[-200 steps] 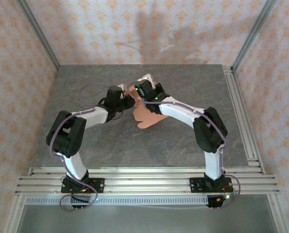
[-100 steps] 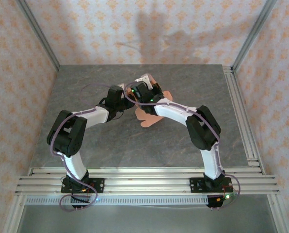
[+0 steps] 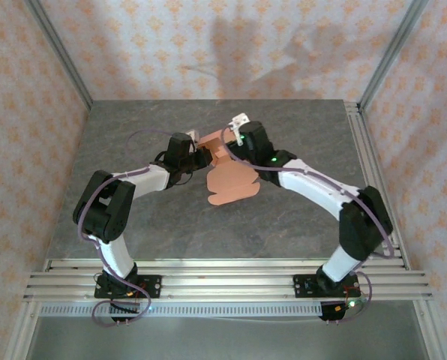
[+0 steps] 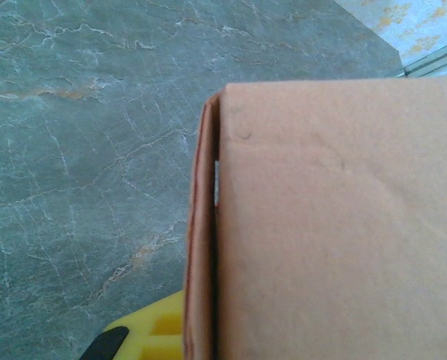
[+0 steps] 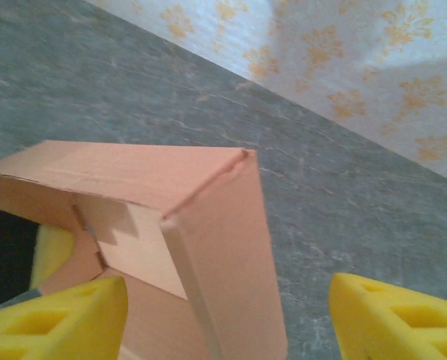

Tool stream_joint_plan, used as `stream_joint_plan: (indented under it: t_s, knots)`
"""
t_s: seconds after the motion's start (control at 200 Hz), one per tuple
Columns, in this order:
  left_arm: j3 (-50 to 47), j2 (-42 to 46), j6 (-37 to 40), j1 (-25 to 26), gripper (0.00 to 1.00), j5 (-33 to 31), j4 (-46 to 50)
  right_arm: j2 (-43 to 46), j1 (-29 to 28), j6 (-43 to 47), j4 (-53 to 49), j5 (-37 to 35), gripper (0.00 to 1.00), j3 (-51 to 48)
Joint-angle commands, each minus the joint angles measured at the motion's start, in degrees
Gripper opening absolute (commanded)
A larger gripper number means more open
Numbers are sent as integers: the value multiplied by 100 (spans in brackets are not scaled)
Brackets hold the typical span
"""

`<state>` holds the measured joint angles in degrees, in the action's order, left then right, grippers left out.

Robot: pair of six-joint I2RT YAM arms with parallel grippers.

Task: Fold the paper box

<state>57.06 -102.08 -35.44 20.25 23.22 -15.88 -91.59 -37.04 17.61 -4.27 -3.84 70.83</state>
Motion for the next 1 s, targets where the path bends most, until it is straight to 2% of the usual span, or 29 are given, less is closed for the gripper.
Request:
stream_joint_plan:
  t_s: [0.0, 0.165, 0.335, 0.646, 0.811, 0.991]
  knots:
    - [182, 180, 190, 14, 0, 51, -25, 495, 420, -89, -138, 1785, 73, -235]
    - [227, 204, 289, 23, 0, 99, 65, 882, 1229, -341, -129, 3518, 78, -473]
    - [218, 220, 395, 20, 0, 266, 30, 762, 1568, 75, -642, 4340, 83, -385]
    - [271, 169, 429, 22, 0, 487, -42, -34, 1760, 716, -1492, 4925, 84, 405]
    - [254, 174, 432, 18, 0, 603, -102, -463, 1756, 814, -1794, 4829, 82, 877]
    - [262, 193, 442, 22, 0, 464, 92, -645, 1739, 860, -2078, 4827, 67, 1160]
